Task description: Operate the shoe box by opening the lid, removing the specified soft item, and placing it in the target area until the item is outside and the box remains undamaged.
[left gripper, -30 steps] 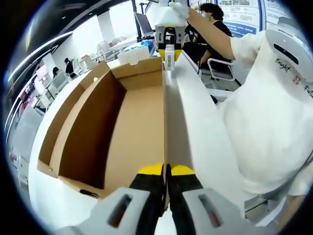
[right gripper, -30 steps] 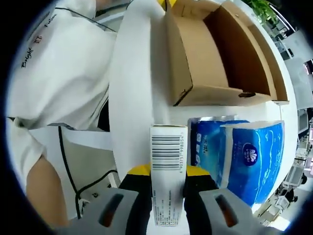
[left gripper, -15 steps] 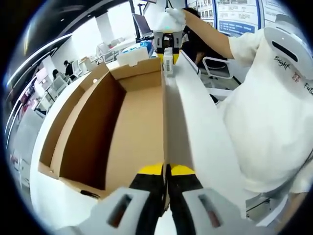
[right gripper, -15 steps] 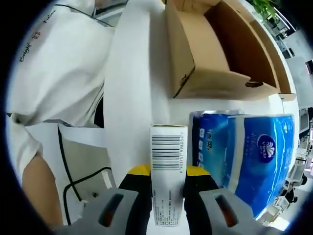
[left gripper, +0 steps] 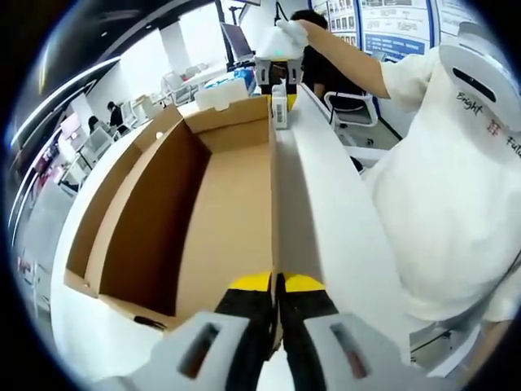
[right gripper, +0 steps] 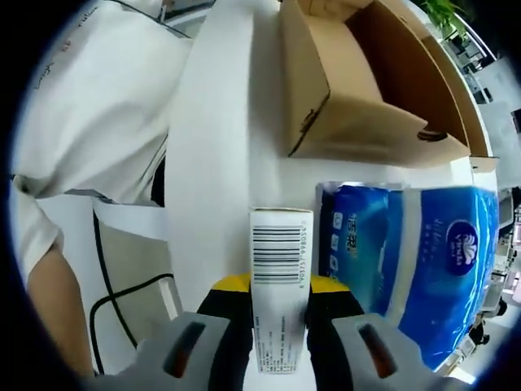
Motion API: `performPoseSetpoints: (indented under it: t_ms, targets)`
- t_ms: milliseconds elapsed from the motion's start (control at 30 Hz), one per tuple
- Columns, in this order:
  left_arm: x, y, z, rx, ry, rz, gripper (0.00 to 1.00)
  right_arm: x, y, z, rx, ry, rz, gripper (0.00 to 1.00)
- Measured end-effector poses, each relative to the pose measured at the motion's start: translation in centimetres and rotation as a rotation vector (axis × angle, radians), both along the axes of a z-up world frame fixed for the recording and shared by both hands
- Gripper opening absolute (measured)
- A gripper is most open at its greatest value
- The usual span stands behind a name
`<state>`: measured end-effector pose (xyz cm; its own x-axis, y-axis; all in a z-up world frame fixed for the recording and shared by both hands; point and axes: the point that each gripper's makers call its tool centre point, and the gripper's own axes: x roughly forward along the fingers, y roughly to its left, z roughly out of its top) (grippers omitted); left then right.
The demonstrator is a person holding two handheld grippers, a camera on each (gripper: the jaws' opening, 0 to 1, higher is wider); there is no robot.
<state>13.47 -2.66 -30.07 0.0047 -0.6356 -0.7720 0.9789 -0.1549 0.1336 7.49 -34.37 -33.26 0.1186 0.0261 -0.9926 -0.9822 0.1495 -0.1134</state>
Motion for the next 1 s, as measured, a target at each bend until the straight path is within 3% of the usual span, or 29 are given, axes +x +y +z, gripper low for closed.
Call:
performPoseSetpoints:
  t_ms: [333,667,733,767,1000]
  targets:
    - [0.0,0.0,0.0,-0.003,-0.001,0.003,0.02,0.4,-0.2,0.5,-0.003,-0.038,0.005,0.23]
    - [0.0,0.0,0.0,-0.002,0.001,0.006,0.02,0.4,-0.6,2.3,-0.003,-0.092,0.015,0.23]
    - [0.0,0.0,0.0,-0.001,0.002,0.008,0.02,0.4,-0.2,2.9,0.021,-0.112,0.035,0.23]
    - [0.0,0.0,-0.1,0.0,0.003,0.011,0.02,0.8,0.4,3.6,0.031,-0.156,0.089,0.23]
    - [0.0,0.1,0.0,-0.004,0.004,0.004,0.01,0.5,2.5,5.6,0.066,-0.214,0.118,0.23]
